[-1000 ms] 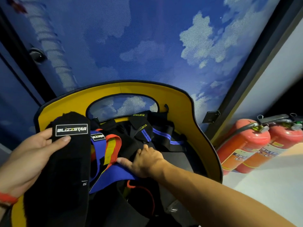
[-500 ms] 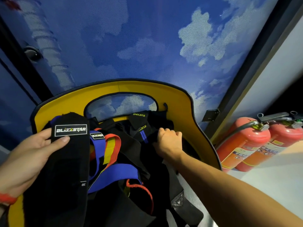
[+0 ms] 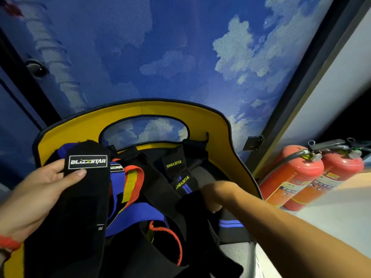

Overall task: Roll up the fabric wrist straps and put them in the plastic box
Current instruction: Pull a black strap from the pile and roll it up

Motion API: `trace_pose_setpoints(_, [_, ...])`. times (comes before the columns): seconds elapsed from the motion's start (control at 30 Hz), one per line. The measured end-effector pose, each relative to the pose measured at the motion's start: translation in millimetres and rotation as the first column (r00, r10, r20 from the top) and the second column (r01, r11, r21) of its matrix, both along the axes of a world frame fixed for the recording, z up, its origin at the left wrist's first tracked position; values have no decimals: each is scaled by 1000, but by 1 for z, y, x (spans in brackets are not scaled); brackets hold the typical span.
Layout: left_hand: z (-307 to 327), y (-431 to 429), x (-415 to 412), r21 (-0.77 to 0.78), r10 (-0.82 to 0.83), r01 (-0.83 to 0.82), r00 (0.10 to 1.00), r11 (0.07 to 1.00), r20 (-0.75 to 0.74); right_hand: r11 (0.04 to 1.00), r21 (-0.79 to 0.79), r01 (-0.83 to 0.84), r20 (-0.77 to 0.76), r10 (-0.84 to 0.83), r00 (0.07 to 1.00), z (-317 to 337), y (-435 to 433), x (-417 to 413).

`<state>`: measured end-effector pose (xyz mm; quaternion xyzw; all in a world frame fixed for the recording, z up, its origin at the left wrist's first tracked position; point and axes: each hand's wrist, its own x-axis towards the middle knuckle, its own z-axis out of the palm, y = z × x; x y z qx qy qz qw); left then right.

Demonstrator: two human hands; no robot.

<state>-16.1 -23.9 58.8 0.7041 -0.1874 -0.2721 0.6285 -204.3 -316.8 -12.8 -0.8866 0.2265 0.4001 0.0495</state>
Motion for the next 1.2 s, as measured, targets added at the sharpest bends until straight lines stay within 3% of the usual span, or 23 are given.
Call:
trace_pose_setpoints(0.1, [2,0,0,5,-12,12,1000,1000,-20,988,-39,153,85,-149,985,11,-16,-6])
trace_pose_setpoints(0.17, [1,1,1,-1,-8,8,1000,1000,-23,930,12,368,321,-352,879,10,-26,-3])
trace_pose_setpoints(0.23, [2,1,1,-5,5,-5,1000,1000,-22,801,259,541,534,-585,611,3,-37,8])
trace_pose_setpoints(0.27, [0,2,2,6,14,-14,1000,1000,-18,708,405,578,566,-691,450,0,-40,16])
trace_pose_setpoints(0.37, [-4,2,5,44,24,-24,1000,999,10,375,759,533,432,-902,20,-10,-41,39])
trace_pose_setpoints(0.4, [-5,2,6,54,20,-21,1000,998,12,268,846,460,332,-941,-62,-12,-38,44])
trace_pose_setpoints(0.47, [-5,1,6,66,22,-22,1000,998,5,150,931,334,198,-974,-114,-16,-28,51])
trace_pose_setpoints(0.63, [-4,-5,4,56,16,-15,1000,998,-17,146,979,146,162,-981,-105,-10,-11,65])
trace_pose_setpoints(0.7, [-2,-6,2,50,-3,4,1000,999,-15,80,995,57,87,-987,-133,8,-4,68])
trace_pose_setpoints(0.77, [1,-8,2,60,-19,20,1000,998,-20,-45,997,-68,-56,-985,-162,28,5,65])
trace_pose_setpoints(0.83, [4,-10,-2,38,-23,24,999,999,-34,-43,989,-145,-55,-996,-75,41,9,61])
trace_pose_setpoints(0.87, [4,-10,-2,35,-16,18,999,999,-38,16,990,-138,15,-1000,-9,44,8,57])
trace_pose_setpoints(0.93, [4,-11,-4,37,-17,18,1000,999,-25,286,956,-68,291,-953,83,48,2,47])
trace_pose_setpoints(1.0, [5,-10,-7,49,-8,9,1000,999,-9,592,806,8,585,-798,147,43,-8,34])
trace_pose_setpoints(1.03, [6,-9,-9,59,-3,3,1000,998,-9,677,734,51,656,-726,205,37,-13,26])
trace_pose_setpoints(1.13, [9,-6,-10,79,-4,4,1000,997,1,779,602,174,658,-608,444,19,-20,7])
trace_pose_setpoints(1.2, [10,-5,-9,89,-2,1,1000,996,11,784,585,209,623,-599,503,10,-25,1])
